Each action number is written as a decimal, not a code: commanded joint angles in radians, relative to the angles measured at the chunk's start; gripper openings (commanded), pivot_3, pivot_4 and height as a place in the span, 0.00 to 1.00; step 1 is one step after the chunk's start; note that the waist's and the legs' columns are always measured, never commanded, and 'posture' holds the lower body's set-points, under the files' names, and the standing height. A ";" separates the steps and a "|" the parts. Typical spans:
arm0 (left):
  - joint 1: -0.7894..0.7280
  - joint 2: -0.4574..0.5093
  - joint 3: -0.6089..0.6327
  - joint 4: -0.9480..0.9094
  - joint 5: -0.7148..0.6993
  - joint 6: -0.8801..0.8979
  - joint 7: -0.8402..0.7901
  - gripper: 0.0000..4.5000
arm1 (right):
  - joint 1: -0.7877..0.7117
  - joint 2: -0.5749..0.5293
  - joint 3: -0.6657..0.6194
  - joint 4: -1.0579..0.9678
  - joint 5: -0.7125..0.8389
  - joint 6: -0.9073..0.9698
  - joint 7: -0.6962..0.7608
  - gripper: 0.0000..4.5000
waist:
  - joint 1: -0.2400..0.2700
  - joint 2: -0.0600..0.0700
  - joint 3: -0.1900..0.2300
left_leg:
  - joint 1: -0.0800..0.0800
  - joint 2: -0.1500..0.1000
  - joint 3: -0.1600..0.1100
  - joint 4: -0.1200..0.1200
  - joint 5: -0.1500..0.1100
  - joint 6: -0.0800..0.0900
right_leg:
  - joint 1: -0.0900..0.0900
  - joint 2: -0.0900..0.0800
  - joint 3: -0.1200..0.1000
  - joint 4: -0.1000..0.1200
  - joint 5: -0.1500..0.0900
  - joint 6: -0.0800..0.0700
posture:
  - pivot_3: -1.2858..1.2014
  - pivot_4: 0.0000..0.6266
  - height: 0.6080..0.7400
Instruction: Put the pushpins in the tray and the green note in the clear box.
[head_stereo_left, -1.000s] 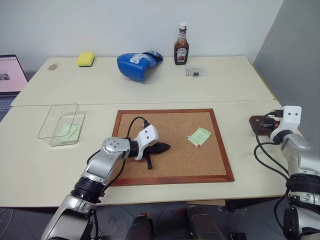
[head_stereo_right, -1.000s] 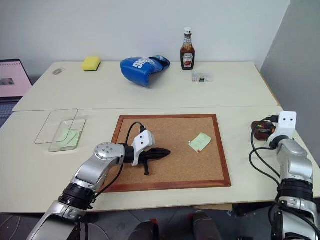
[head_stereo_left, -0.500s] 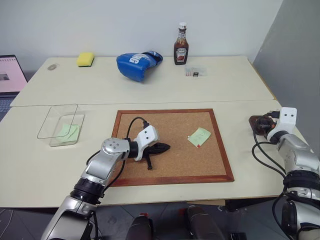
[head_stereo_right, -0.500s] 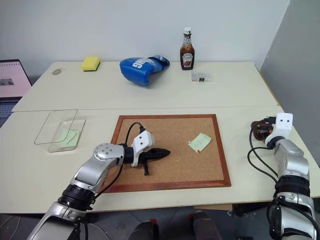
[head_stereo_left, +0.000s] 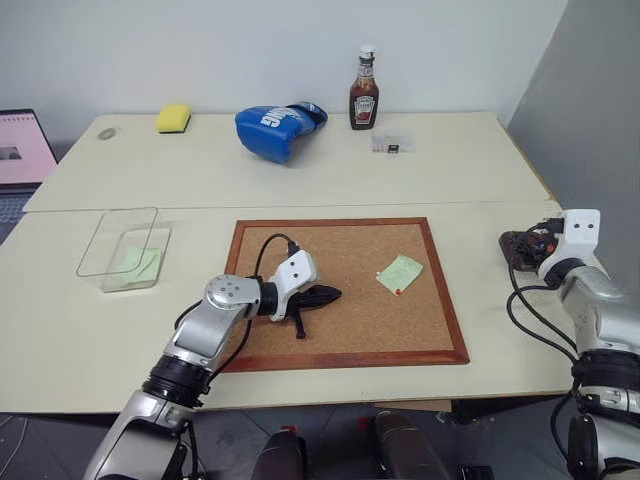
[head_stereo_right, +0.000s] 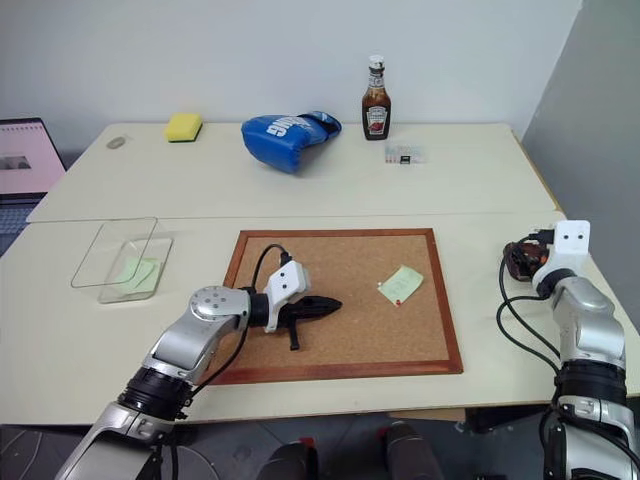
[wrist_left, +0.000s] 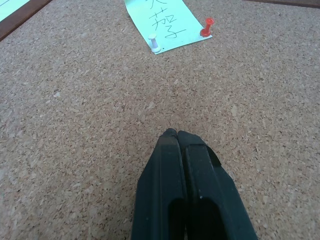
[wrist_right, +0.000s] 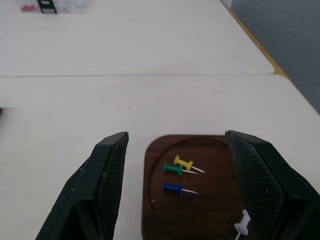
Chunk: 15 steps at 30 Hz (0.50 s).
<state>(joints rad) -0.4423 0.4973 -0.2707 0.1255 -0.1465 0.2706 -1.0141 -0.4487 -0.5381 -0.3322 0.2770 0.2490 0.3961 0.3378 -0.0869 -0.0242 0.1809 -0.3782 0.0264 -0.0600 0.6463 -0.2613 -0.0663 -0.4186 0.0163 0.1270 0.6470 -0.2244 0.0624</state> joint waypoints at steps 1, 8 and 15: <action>0.014 -0.003 -0.033 0.031 0.032 0.005 -0.006 0.00 | -0.006 -0.022 -0.015 -0.108 0.022 -0.011 0.018 0.73 | 0.000 0.000 0.000 | 0.000 0.000 0.000 0.000 0.000 0.000 | 0.000 0.000 0.000 0.000 0.000 0.000 | 0.52 0.24 1.00; 0.009 -0.005 -0.033 0.038 0.032 -0.002 -0.007 0.00 | -0.014 -0.021 0.050 -0.246 0.088 0.046 0.132 0.73 | 0.001 0.000 0.000 | 0.000 0.000 0.000 0.000 0.000 0.000 | 0.000 0.000 0.000 0.000 0.000 0.000 | 0.52 0.24 1.00; 0.020 -0.003 -0.033 0.027 0.031 0.003 -0.008 0.00 | 0.092 -0.035 0.271 -0.460 0.095 0.061 0.336 0.73 | 0.003 0.000 0.000 | 0.000 0.000 -0.001 0.000 0.000 0.000 | 0.000 0.000 -0.001 0.000 0.000 0.000 | 0.52 0.24 1.00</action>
<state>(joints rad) -0.4437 0.4926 -0.2722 0.1311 -0.1437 0.2540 -1.0160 -0.3753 -0.5565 -0.1184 -0.0953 0.3354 0.4585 0.6115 -0.0843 -0.0242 0.1808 -0.3789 0.0265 -0.0612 0.6458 -0.2613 -0.0663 -0.4189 0.0164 0.1260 0.6464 -0.2246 0.0624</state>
